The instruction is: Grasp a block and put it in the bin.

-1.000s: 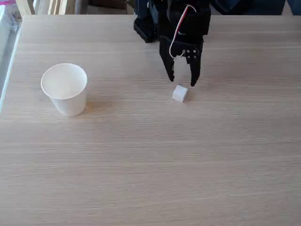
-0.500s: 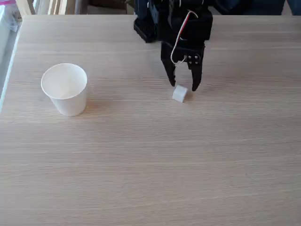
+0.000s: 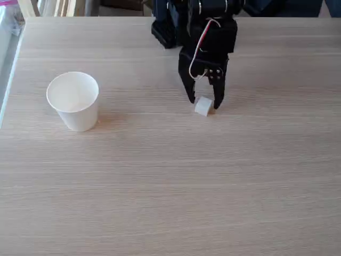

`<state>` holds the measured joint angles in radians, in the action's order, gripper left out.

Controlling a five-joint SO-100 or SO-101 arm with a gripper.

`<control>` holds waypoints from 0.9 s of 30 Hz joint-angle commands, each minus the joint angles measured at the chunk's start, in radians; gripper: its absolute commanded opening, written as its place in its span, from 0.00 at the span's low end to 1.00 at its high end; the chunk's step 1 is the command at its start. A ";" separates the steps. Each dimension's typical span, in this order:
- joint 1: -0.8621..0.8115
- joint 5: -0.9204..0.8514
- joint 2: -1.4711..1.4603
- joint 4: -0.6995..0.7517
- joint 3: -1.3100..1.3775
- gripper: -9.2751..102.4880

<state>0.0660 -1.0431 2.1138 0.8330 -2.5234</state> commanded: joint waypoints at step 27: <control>-0.029 -0.078 -0.012 -0.037 0.028 0.09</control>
<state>0.0522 -1.1075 2.0893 0.7992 -2.5142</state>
